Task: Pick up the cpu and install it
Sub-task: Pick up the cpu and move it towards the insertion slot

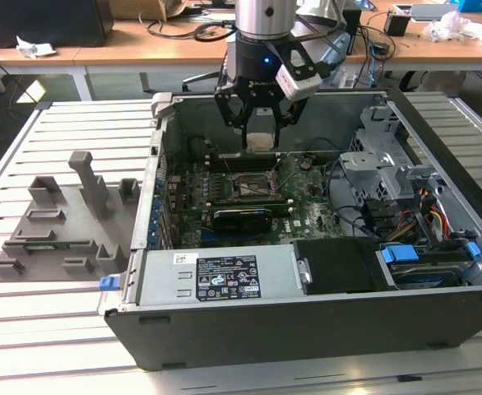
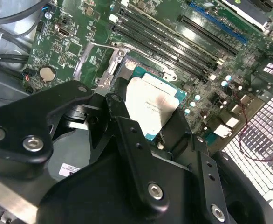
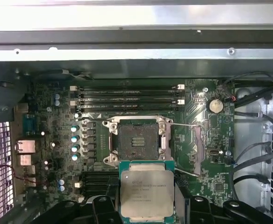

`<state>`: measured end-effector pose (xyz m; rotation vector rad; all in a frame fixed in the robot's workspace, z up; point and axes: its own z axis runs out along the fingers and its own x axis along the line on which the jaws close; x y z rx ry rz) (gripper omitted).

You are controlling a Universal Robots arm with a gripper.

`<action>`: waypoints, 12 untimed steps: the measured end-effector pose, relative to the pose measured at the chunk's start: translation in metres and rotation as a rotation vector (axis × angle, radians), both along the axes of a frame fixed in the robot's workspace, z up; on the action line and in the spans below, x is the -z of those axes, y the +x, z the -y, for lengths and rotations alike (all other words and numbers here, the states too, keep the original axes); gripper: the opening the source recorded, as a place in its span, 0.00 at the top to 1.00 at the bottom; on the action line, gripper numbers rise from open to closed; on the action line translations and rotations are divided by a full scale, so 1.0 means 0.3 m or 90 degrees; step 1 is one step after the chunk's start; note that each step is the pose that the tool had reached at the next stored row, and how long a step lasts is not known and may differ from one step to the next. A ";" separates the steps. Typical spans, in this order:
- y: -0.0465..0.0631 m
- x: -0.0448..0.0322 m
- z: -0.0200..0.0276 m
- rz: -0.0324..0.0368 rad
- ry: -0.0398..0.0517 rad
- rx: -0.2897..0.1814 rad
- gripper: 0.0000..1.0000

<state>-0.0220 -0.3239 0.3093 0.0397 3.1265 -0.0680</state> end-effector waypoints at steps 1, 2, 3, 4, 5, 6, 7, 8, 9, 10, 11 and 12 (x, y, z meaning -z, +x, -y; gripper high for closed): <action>0.003 0.006 -0.002 0.0000 -0.0011 0.000 0.45; 0.005 0.009 -0.002 -0.0001 -0.0017 0.000 0.45; 0.007 0.012 -0.003 -0.0001 -0.0023 0.000 0.45; 0.009 0.016 -0.004 0.0000 -0.0027 0.000 0.45; 0.011 0.019 -0.004 0.0000 -0.0031 0.000 0.45; 0.013 0.024 -0.005 -0.0001 -0.0037 0.000 0.45; 0.014 0.028 -0.005 -0.0001 -0.0040 0.000 0.45; 0.015 0.037 -0.006 -0.0001 -0.0043 0.000 0.45; 0.015 0.044 -0.006 0.0000 -0.0043 0.000 0.45; 0.015 0.050 -0.007 0.0000 -0.0043 0.000 0.45; 0.015 0.055 -0.007 -0.0001 -0.0044 0.000 0.45; 0.015 0.062 -0.008 0.0000 -0.0044 0.000 0.45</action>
